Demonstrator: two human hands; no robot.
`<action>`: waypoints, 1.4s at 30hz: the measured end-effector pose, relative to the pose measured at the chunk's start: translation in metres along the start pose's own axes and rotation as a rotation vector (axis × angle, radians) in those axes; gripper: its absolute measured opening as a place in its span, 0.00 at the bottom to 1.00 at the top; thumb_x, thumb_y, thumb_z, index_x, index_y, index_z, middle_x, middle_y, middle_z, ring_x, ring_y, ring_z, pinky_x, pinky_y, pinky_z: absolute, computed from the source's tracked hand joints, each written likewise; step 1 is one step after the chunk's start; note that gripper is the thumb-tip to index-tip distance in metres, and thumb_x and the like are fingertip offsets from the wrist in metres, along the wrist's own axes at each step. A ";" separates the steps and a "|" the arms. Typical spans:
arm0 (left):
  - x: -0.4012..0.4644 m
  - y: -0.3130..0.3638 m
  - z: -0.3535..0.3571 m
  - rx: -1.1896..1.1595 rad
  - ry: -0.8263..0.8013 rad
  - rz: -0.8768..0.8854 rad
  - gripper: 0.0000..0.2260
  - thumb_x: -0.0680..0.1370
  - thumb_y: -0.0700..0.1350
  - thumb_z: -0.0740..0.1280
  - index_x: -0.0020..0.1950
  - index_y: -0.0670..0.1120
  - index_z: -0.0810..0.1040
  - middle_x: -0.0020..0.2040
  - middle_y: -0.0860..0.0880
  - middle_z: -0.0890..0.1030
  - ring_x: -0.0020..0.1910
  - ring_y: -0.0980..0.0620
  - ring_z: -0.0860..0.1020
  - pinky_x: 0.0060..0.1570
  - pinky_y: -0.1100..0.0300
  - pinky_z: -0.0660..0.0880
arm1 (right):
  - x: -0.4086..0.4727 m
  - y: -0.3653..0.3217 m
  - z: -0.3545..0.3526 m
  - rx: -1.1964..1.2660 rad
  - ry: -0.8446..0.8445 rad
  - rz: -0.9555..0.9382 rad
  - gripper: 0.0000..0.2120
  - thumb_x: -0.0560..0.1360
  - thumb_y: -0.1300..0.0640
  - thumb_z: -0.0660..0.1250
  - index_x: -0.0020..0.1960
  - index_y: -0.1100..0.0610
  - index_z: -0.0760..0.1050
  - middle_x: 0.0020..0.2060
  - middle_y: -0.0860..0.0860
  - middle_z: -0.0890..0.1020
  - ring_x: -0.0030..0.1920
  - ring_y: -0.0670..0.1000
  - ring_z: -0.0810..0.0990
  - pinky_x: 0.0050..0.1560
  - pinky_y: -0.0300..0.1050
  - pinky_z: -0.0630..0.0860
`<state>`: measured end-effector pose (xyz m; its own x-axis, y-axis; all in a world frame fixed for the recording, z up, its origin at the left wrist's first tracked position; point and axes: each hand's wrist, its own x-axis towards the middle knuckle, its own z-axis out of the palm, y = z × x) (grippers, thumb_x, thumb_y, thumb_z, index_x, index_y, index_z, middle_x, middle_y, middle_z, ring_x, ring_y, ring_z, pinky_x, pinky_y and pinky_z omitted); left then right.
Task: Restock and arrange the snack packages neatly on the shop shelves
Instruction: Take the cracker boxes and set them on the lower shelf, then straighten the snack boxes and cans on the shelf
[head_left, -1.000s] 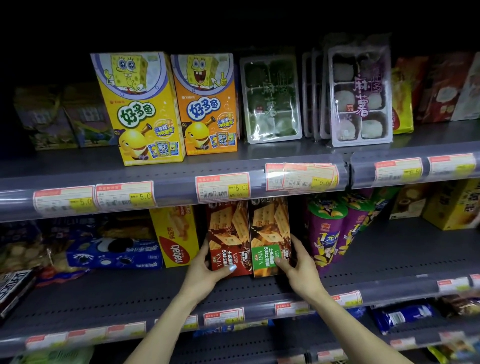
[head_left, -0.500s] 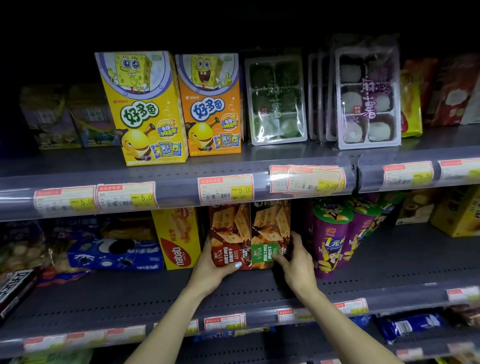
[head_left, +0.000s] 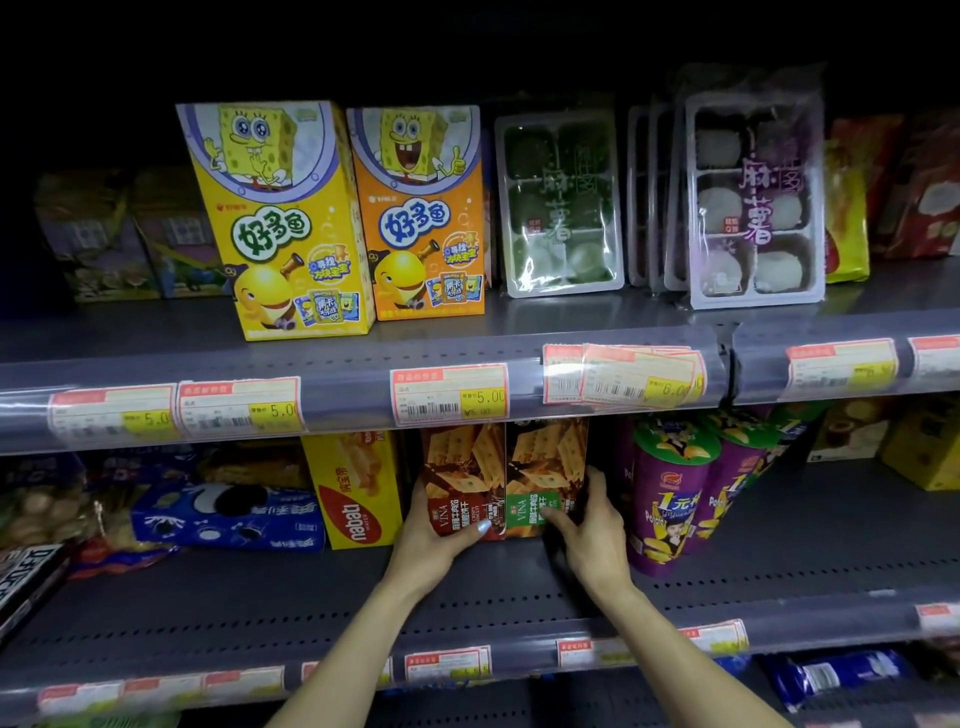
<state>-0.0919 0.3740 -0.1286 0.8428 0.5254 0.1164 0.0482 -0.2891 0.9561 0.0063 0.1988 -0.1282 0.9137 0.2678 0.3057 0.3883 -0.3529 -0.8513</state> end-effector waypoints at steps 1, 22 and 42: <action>0.001 0.000 0.000 -0.001 0.003 -0.004 0.40 0.68 0.47 0.78 0.74 0.50 0.60 0.63 0.54 0.75 0.60 0.57 0.75 0.53 0.69 0.70 | 0.001 0.000 0.000 -0.001 -0.002 -0.001 0.30 0.72 0.58 0.72 0.70 0.59 0.63 0.59 0.57 0.79 0.59 0.57 0.78 0.52 0.42 0.73; -0.003 0.019 0.002 0.000 -0.007 -0.074 0.38 0.70 0.45 0.76 0.73 0.49 0.59 0.61 0.55 0.72 0.60 0.57 0.71 0.58 0.64 0.67 | 0.002 -0.006 0.000 -0.031 -0.068 0.053 0.27 0.75 0.60 0.69 0.69 0.60 0.62 0.59 0.59 0.78 0.58 0.60 0.78 0.52 0.46 0.74; -0.078 0.063 0.053 -0.036 0.086 0.017 0.11 0.75 0.43 0.71 0.55 0.54 0.75 0.54 0.57 0.78 0.55 0.54 0.77 0.49 0.66 0.72 | -0.064 -0.022 -0.070 -0.182 -0.156 0.153 0.08 0.74 0.56 0.68 0.51 0.57 0.75 0.46 0.54 0.83 0.49 0.55 0.80 0.42 0.40 0.67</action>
<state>-0.1265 0.2726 -0.0919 0.7944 0.5877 0.1535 0.0139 -0.2703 0.9627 -0.0528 0.1269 -0.0990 0.9392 0.3289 0.0986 0.2758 -0.5515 -0.7873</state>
